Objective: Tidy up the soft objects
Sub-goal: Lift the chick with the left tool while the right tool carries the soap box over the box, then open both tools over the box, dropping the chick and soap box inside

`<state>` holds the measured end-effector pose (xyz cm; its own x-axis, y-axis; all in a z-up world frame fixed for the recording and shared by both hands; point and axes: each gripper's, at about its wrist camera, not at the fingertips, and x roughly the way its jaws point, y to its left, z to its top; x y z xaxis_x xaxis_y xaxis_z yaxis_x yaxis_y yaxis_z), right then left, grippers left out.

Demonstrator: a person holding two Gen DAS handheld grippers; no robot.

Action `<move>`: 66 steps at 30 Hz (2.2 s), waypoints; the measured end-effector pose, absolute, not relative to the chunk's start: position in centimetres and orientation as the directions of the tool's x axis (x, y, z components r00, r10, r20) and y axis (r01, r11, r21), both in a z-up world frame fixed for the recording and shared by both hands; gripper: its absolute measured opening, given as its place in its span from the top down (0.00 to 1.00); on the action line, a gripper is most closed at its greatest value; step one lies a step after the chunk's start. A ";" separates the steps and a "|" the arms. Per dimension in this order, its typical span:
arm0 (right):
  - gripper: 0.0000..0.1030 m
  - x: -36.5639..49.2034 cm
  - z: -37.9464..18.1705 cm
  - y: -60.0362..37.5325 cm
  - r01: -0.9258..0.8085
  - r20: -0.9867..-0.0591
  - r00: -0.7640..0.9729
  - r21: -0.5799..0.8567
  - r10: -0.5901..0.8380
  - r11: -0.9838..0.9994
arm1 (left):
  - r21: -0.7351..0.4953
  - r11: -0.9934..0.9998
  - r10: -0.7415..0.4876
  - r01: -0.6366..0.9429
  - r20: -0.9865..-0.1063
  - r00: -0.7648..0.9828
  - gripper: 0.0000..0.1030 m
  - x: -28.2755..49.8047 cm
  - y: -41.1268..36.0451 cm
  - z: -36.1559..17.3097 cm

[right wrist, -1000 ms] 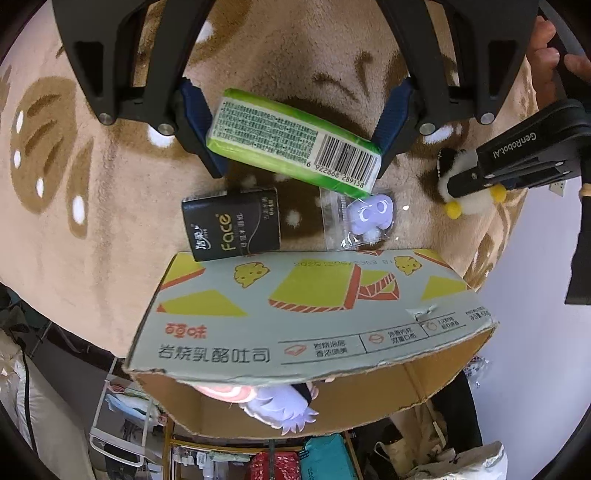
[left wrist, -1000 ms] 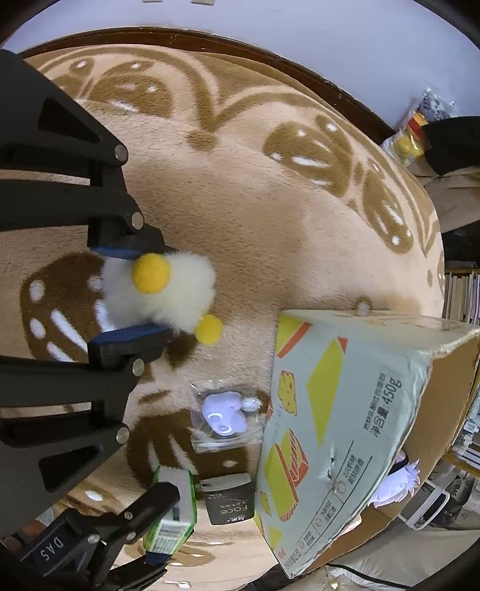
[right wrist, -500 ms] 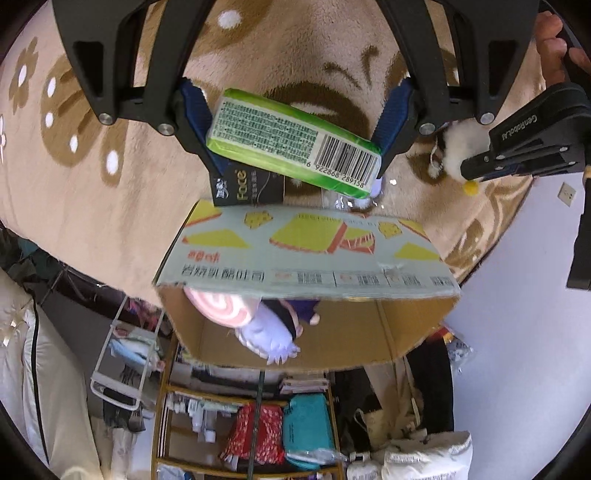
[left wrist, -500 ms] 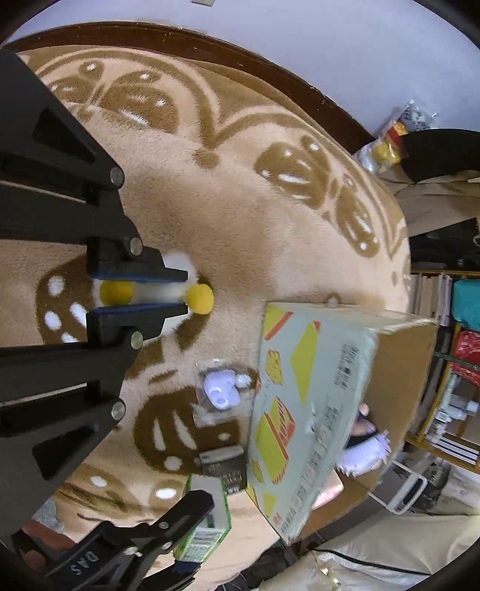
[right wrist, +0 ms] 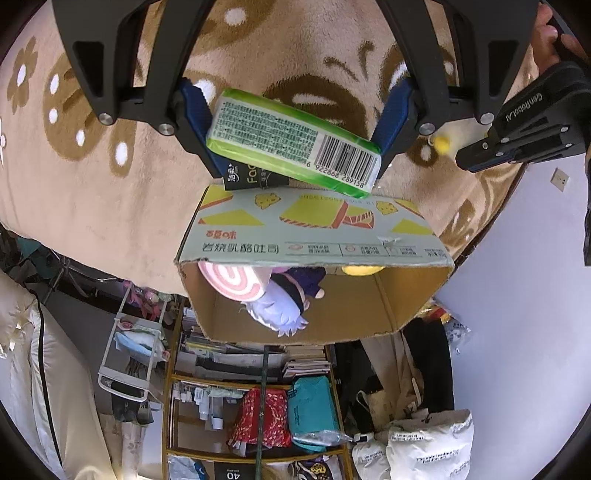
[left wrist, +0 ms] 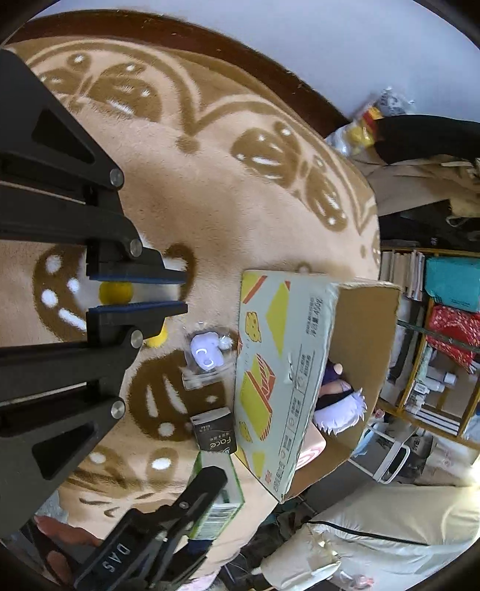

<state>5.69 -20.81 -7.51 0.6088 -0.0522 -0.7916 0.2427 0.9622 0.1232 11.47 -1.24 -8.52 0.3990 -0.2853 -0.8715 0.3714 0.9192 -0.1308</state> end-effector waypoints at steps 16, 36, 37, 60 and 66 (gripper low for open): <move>0.22 5.9 -6.4 -21.8 0.237 -0.765 0.644 0.217 0.015 0.947 | -0.117 0.908 -0.318 0.402 -0.817 0.481 0.91 10.3 -1.4 -5.4; 0.22 10.2 -1.2 -25.6 0.198 -0.686 0.728 0.225 0.011 0.954 | -0.081 0.888 -0.392 0.452 -0.648 0.653 0.91 15.4 -5.8 4.7; 0.22 10.7 -1.0 -25.9 0.194 -0.683 0.730 0.227 0.014 0.954 | -0.076 0.889 -0.391 0.452 -0.642 0.660 0.91 15.8 -6.0 4.9; 0.21 15.6 -5.6 -25.6 0.085 -0.689 0.722 0.175 0.060 0.981 | -0.033 0.927 -0.288 0.374 -0.702 0.652 0.87 21.9 -8.9 -2.3; 0.21 16.1 -6.7 -25.4 0.077 -0.714 0.696 0.177 0.074 0.981 | -0.005 0.931 -0.250 0.364 -0.736 0.629 0.81 22.2 -8.3 -3.5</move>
